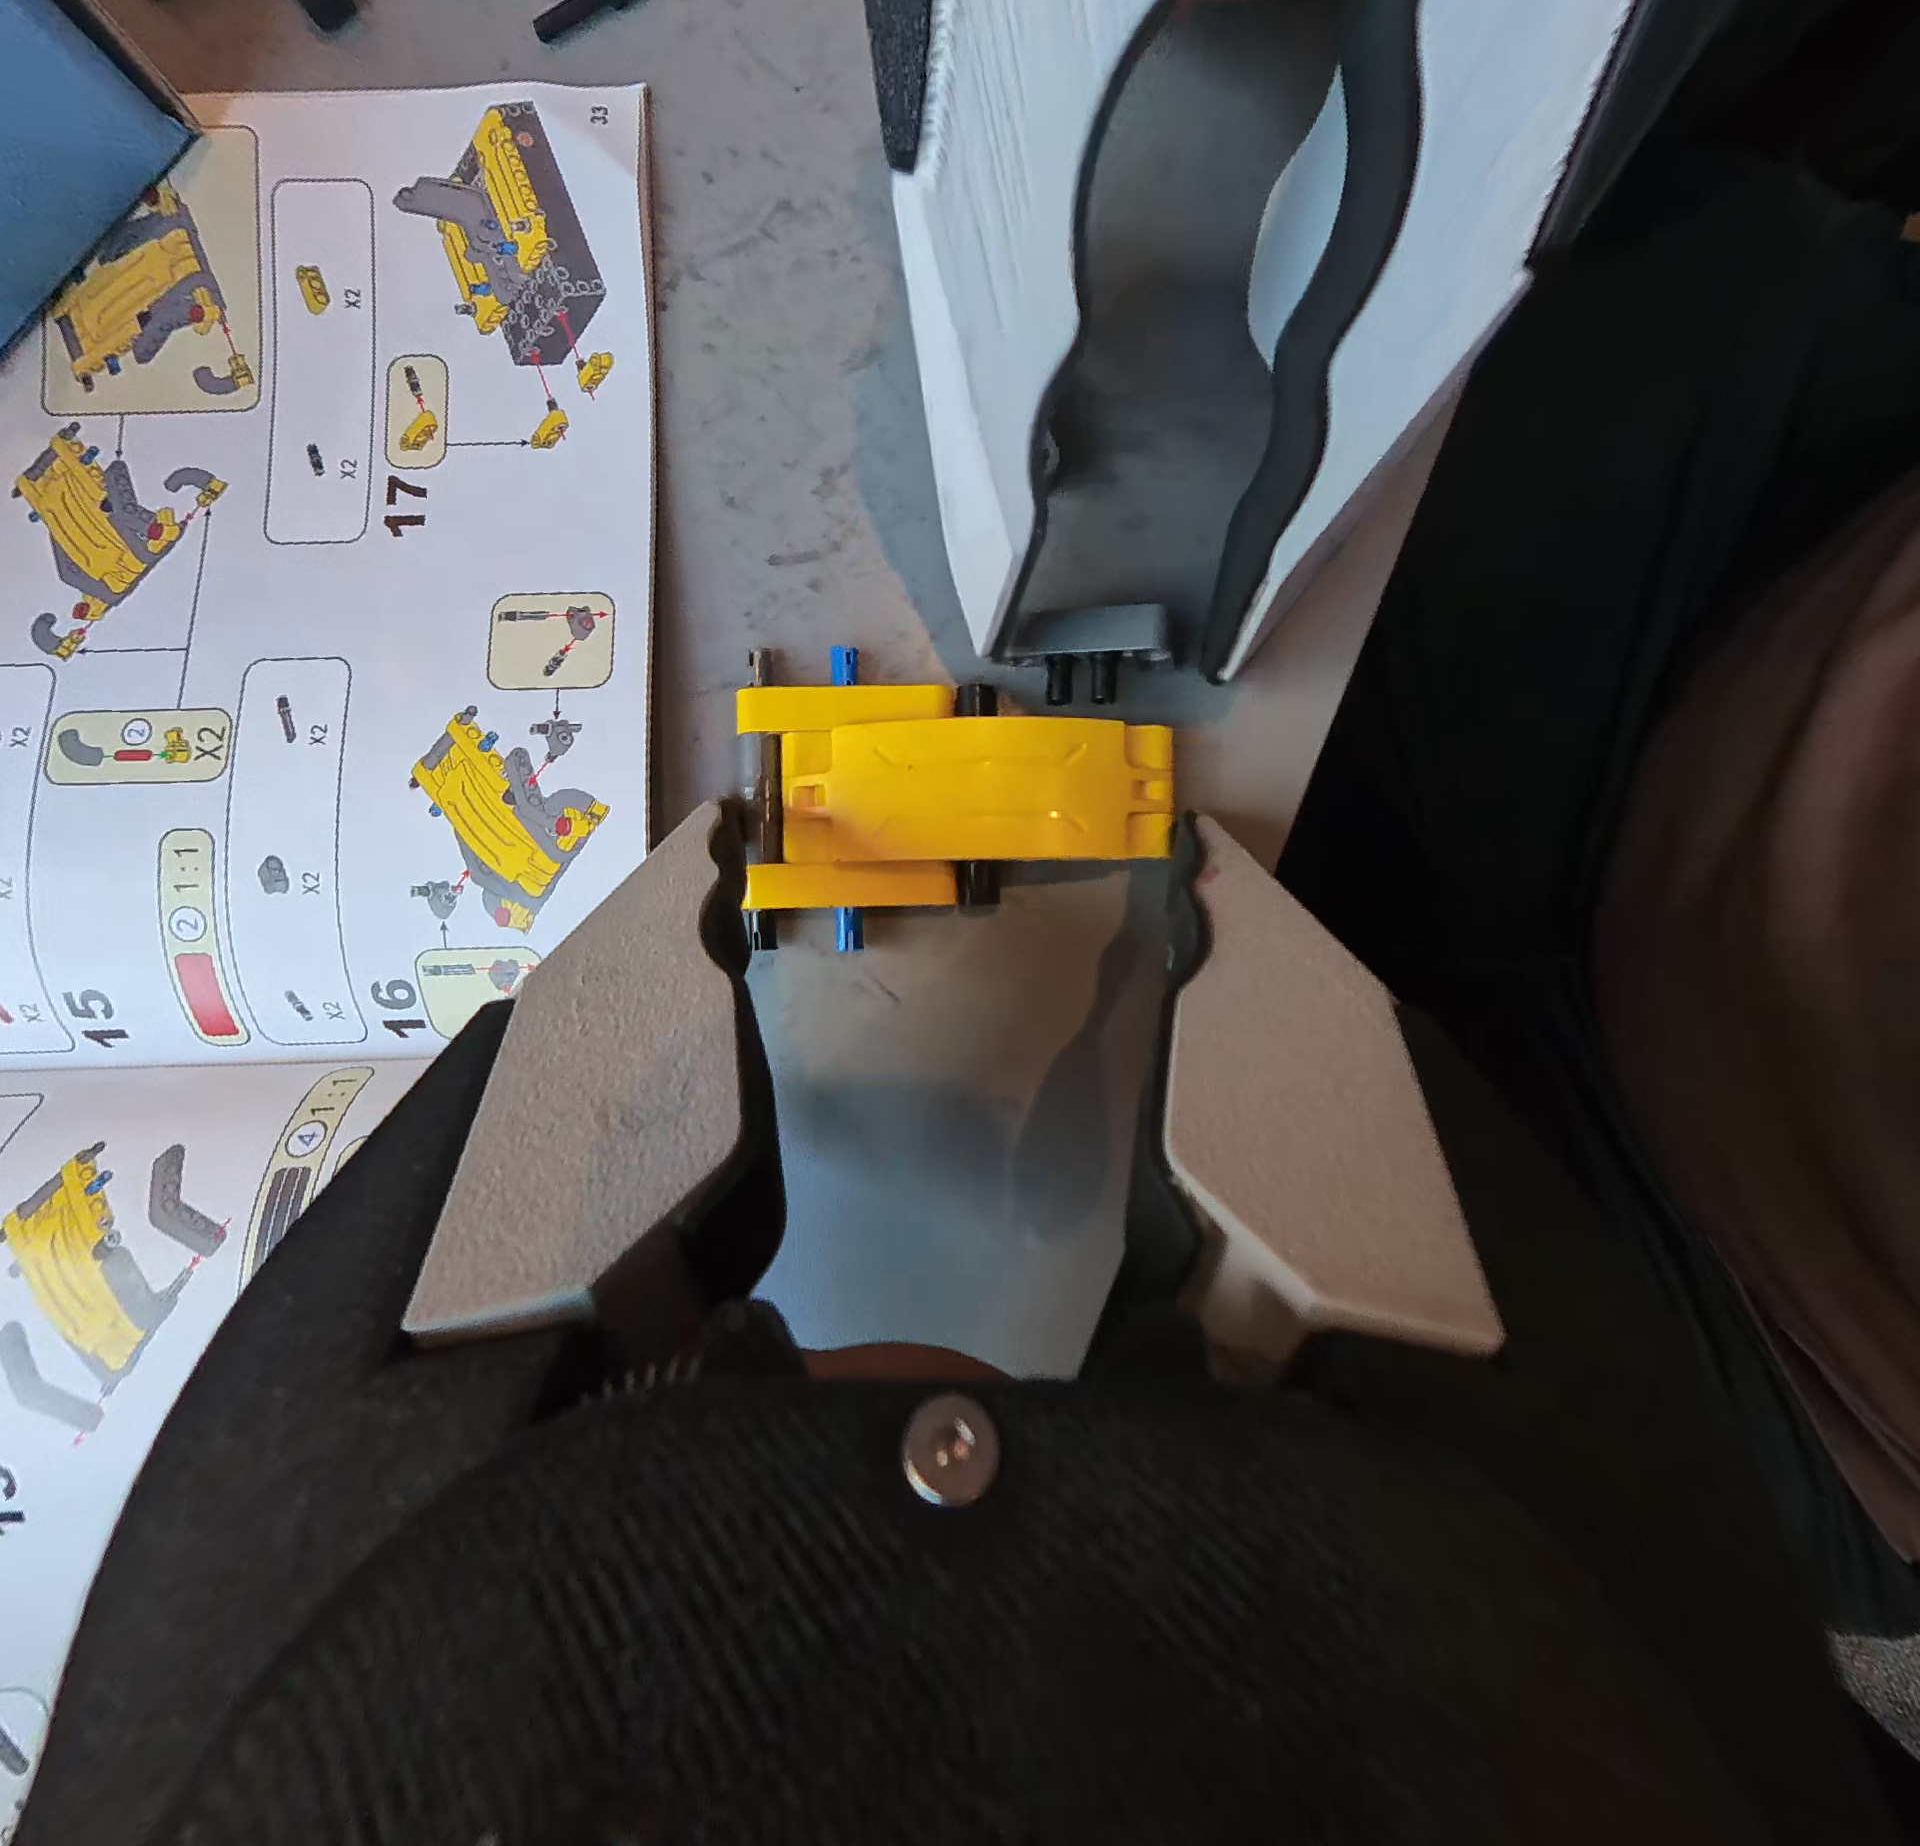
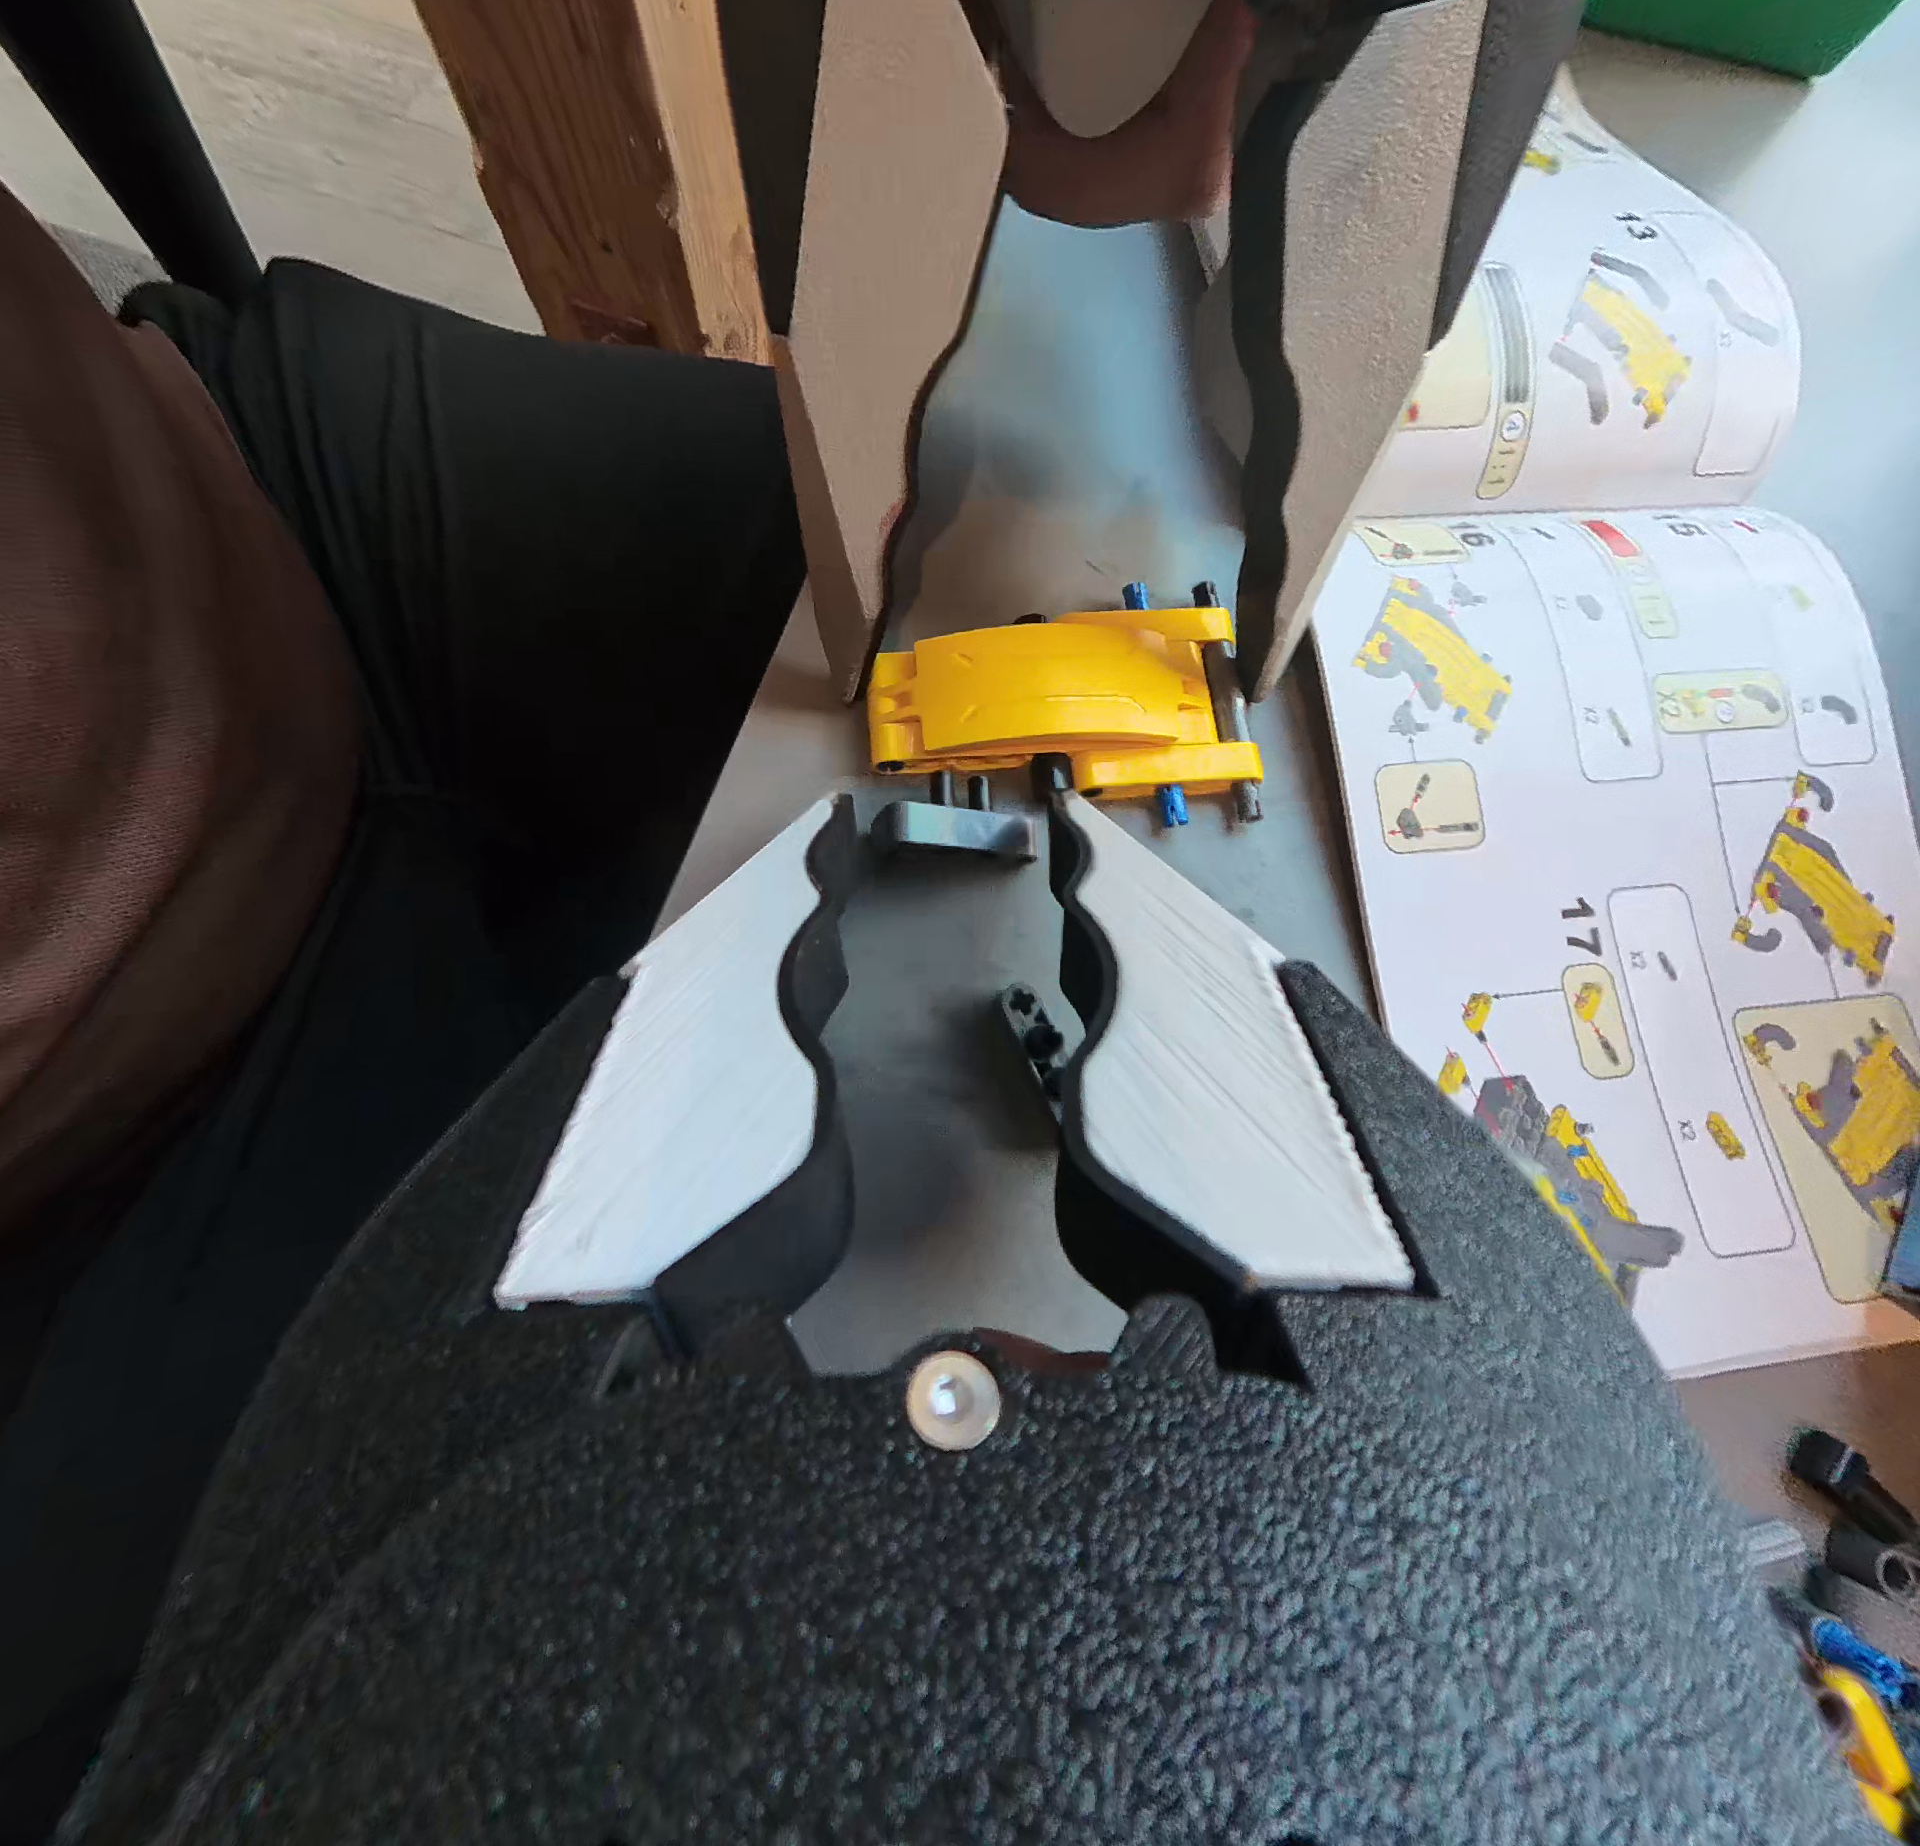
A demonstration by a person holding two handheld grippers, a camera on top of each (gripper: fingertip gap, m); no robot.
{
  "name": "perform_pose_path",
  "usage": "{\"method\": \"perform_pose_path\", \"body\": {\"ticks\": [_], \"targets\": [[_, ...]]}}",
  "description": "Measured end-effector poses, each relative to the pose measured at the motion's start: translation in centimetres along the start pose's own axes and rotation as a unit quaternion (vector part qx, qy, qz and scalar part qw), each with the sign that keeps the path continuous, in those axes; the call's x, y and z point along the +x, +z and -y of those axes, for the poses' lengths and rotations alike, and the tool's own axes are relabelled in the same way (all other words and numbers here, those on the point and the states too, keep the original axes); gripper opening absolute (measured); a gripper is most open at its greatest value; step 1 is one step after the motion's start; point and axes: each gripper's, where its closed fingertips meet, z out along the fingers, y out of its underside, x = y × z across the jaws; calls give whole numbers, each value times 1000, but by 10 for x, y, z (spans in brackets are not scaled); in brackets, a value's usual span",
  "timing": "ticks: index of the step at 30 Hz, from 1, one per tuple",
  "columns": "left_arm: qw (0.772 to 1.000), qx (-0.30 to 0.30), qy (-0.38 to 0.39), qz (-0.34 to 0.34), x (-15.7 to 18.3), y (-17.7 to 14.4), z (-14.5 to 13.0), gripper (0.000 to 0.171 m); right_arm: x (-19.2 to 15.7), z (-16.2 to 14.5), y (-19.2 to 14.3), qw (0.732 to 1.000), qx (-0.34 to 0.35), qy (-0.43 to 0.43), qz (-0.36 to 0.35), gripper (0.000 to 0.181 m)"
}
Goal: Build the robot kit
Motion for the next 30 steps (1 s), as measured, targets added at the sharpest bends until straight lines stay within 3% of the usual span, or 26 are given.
{"method": "perform_pose_path", "body": {"ticks": [10,30], "targets": [[1000,14,2,-10,0,-1,0,79,0,-11,0,998,-26,47,19,32],[999,47,8,-17,3,-1,1,79,-1,-9,0,999,-31,20,3,32]]}}
